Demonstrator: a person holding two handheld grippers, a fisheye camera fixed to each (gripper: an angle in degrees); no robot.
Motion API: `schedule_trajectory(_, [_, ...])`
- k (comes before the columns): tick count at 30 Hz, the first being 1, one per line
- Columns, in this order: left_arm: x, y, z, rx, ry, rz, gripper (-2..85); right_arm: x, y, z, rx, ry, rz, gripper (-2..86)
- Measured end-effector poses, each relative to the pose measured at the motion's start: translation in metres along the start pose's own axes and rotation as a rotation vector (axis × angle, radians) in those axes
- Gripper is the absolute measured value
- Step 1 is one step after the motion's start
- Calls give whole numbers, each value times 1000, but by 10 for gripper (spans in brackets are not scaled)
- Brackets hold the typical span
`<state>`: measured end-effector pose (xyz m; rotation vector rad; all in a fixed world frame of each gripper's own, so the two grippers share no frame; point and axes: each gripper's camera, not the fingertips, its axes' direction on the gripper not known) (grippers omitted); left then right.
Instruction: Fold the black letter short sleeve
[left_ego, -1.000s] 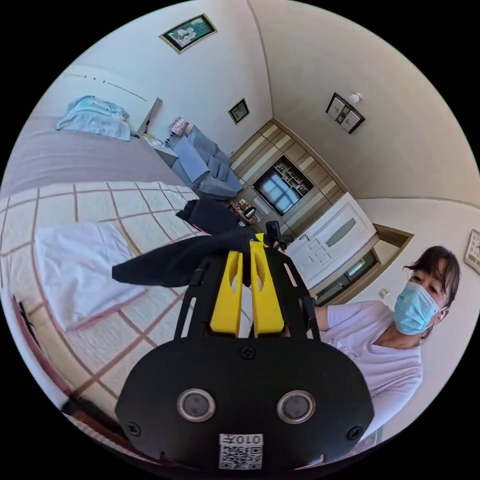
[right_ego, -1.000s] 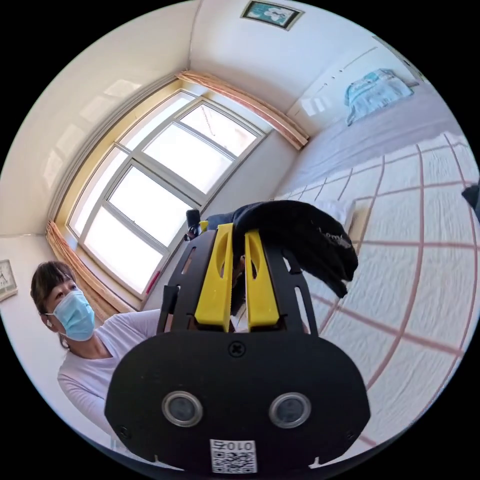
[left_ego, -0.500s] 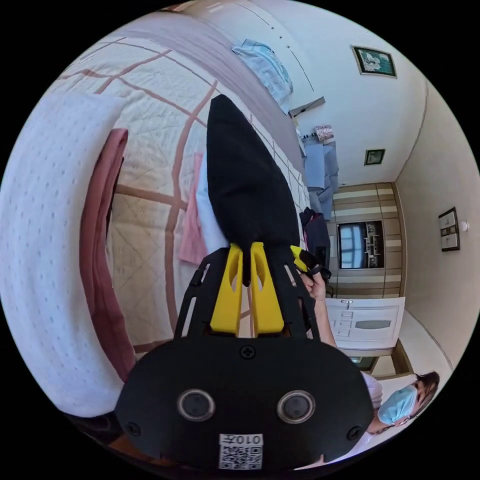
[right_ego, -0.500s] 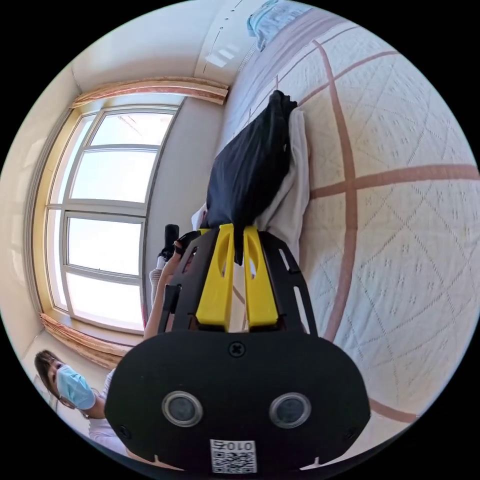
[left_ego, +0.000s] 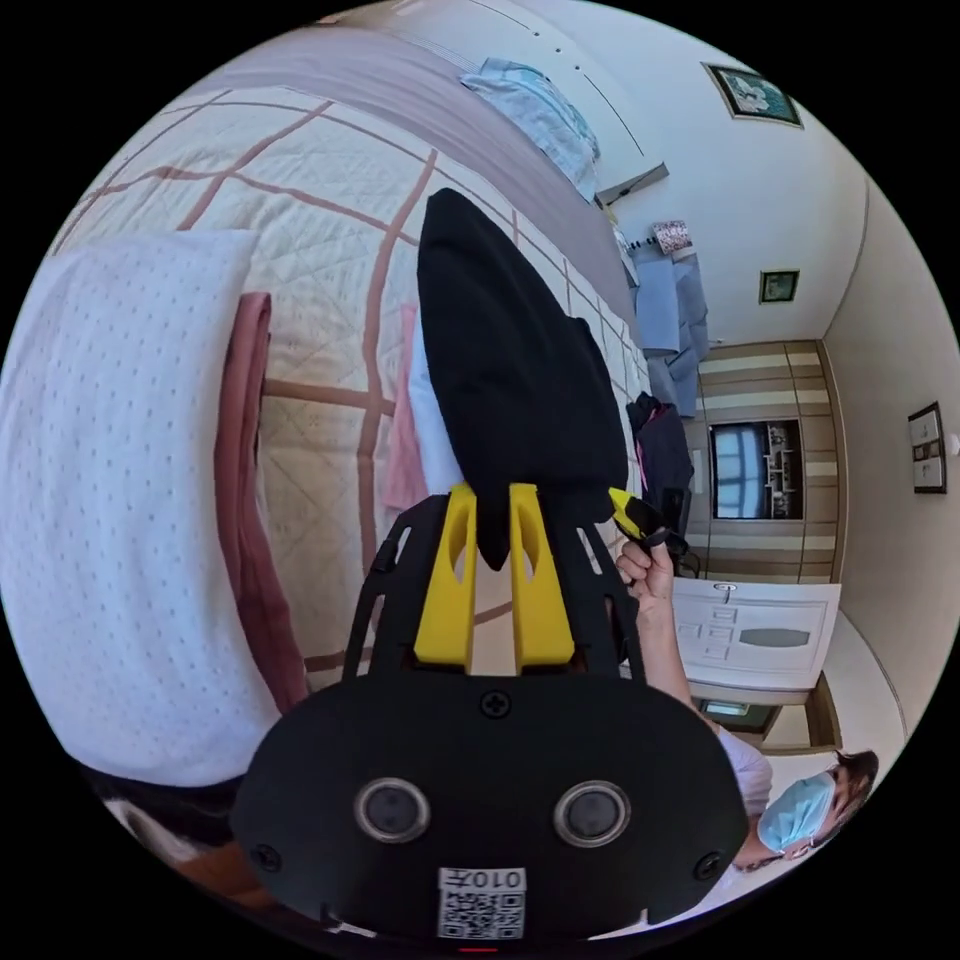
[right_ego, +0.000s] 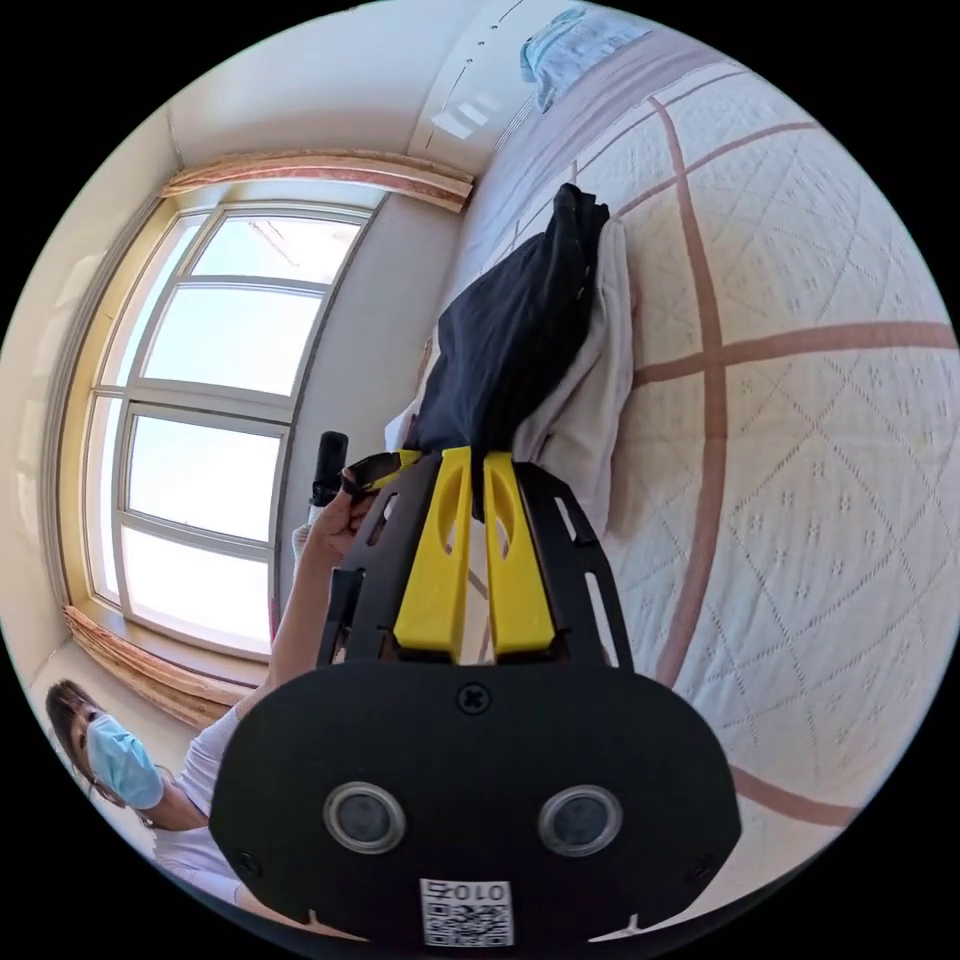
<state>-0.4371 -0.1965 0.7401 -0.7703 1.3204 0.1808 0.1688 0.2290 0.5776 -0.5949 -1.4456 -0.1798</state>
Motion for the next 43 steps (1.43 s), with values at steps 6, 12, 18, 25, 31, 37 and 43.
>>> schedule_trajectory(6, [86,35,-34,190,-367,116,103,-31,27,-23,31,278,-168,39])
schedule_trajectory(12, [170,39,0,132,-404,309,103,-36,59,-40,84,188,-198,45])
schedule_trajectory(18, [167,47,51,65,-475,239,78,-42,96,-58,68,218,-229,50])
schedule_trajectory(25, [189,71,59,139,-422,205,90,-50,172,-108,101,216,-264,51])
schedule_trajectory(31, [322,112,67,255,-618,455,120,-66,273,-173,209,285,-330,50])
schedule_trajectory(37, [470,178,143,346,-363,911,105,-63,415,-262,435,333,-345,45])
schedule_trajectory(43, [621,194,297,150,-202,1178,130,-45,565,-336,576,310,-234,40])
